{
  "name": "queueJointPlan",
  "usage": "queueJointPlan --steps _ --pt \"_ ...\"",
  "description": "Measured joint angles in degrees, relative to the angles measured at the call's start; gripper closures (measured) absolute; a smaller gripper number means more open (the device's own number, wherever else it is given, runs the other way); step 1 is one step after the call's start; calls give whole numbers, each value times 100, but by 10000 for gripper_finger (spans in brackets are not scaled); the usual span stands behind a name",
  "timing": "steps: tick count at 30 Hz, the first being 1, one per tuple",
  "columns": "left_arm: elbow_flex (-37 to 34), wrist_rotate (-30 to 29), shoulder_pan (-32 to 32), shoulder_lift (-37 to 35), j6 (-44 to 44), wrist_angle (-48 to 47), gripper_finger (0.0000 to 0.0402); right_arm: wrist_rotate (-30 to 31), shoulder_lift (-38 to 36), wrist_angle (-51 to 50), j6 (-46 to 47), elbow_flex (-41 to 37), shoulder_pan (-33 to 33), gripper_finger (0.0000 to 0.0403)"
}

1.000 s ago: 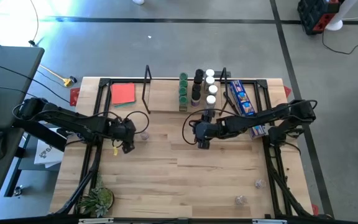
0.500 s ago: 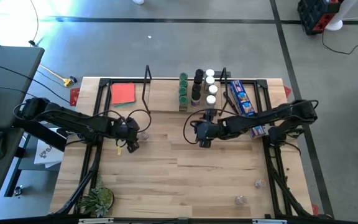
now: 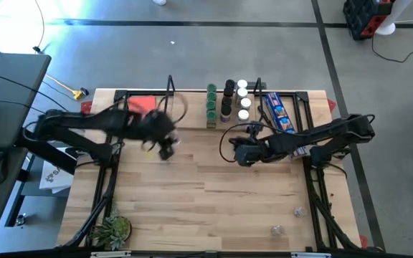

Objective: Shelf spices
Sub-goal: Put the top left brown seasoning bottle on the shelf aligned with the other brown seasoning bottle, then put the top brown seasoning bottle on the shelf aligned with the other brown seasoning bottles

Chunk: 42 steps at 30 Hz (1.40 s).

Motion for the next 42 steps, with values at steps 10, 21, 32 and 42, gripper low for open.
queueJointPlan --steps 10,21,32,42 --pt "1800 772 2941 2654 2729 764 234 261 -2 22 990 -393 582 116" --pt "1956 1437 4230 4165 2952 1395 215 886 -198 27 1773 -395 1037 116" --pt "1951 1701 4230 4182 2915 1595 182 993 -526 51 1677 -395 1049 116" --pt "2144 1374 4228 4087 3253 1503 143 1020 -529 132 1620 -395 1040 116"
